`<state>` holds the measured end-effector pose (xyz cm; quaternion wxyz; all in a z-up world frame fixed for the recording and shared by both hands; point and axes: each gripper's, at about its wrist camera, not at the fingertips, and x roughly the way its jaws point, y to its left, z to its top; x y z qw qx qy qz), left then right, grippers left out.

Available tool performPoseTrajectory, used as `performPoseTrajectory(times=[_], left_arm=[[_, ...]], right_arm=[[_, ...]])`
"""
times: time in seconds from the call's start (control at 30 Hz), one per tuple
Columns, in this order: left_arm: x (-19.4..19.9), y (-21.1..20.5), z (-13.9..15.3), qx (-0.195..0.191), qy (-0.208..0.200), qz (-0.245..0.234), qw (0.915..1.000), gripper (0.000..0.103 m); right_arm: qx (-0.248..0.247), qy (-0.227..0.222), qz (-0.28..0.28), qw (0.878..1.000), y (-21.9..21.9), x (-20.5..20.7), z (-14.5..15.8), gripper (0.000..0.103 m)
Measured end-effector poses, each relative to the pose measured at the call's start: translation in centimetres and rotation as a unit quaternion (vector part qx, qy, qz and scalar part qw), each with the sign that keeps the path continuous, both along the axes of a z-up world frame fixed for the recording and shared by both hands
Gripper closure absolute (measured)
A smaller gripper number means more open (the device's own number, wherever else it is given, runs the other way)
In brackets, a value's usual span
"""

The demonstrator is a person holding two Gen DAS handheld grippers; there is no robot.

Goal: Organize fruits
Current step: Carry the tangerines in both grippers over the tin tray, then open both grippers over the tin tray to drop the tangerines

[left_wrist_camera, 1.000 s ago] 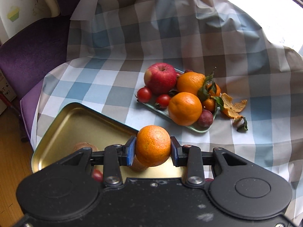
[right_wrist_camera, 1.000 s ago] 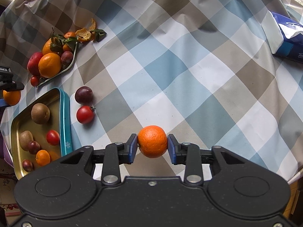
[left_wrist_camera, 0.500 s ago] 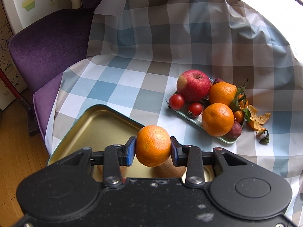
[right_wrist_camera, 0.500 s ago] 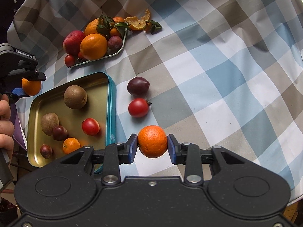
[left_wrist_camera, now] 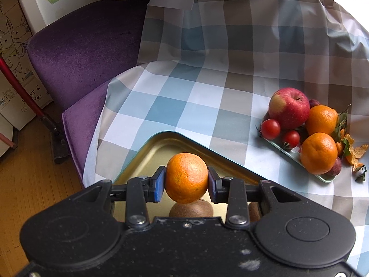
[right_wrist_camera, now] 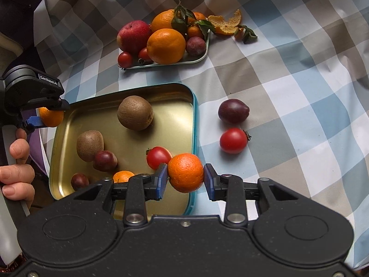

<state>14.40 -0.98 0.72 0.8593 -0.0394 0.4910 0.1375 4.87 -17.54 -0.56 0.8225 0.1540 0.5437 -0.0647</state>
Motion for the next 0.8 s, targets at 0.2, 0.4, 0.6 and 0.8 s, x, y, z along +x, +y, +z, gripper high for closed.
performPoseTrajectory(times=[0.2,0.4,0.6,0.8], left_arm=[[0.4,2.0,-0.8,0.005,0.01,0.006,0.9999,0.067],[0.7,3.1,-1.4,0.006,0.018,0.007,0.9998,0.067],[1.0,3.9,-1.9,-0.003,0.026,0.009,0.9996,0.067],[1.1,4.1,-2.1,-0.011,0.03,0.004,0.9995,0.067]], right_arm=[[-0.016,-0.015,0.033,0.999,2.9,2.1,0.2,0.059],[-0.027,-0.023,0.055,0.998,5.0,3.5,0.2,0.059],[-0.033,-0.022,0.065,0.997,6.3,4.1,-0.1,0.059],[-0.038,-0.022,0.065,0.997,6.8,4.3,-0.1,0.059]])
